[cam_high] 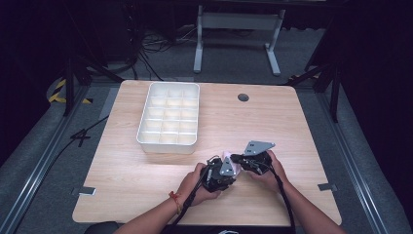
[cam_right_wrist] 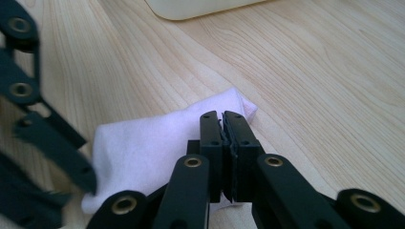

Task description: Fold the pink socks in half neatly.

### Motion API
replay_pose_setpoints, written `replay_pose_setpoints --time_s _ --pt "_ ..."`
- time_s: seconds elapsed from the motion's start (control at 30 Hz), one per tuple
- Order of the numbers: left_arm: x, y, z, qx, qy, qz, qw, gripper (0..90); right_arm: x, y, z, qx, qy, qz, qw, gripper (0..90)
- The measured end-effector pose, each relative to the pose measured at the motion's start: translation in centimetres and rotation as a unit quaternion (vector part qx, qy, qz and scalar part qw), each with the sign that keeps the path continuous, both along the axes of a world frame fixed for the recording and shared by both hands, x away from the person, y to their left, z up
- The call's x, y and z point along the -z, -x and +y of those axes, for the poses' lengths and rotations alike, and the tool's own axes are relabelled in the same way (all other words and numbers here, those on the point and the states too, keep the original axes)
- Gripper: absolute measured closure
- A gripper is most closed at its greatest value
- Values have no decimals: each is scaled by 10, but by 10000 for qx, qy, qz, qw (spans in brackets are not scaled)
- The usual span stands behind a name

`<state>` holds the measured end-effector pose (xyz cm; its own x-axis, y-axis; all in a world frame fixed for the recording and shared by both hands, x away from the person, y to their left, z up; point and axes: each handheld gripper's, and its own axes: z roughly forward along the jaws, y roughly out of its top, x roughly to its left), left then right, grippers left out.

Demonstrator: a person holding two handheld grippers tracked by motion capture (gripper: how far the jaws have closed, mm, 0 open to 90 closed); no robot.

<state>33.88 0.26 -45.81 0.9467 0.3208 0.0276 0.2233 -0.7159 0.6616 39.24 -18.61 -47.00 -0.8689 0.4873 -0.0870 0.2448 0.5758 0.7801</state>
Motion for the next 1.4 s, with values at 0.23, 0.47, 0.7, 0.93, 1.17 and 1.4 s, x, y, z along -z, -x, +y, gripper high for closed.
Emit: replay_pose_setpoints --time_s 0.23,0.47,0.7,0.93,1.17,1.4 --pt "-19 -9 15 -284 292 -276 9988 774 0 0 -1 -25 -20 25 10000 876" --pt "0 -20 4 -147 234 -298 9992 767 1 -1 -2 -59 -65 75 9999 885" --pt "8 -19 2 -115 217 -298 9993 822 1 -3 -4 -85 -116 149 9998 895" --pt "9 -18 1 -118 169 -373 9991 840 -1 -7 -9 122 126 38 9998 897" --pt "10 -18 1 -151 223 -327 9991 841 -3 -9 -17 313 178 32 9993 897" --pt "10 -18 1 -156 236 -303 9991 841 -19 5 -17 -100 -97 -128 9998 896"
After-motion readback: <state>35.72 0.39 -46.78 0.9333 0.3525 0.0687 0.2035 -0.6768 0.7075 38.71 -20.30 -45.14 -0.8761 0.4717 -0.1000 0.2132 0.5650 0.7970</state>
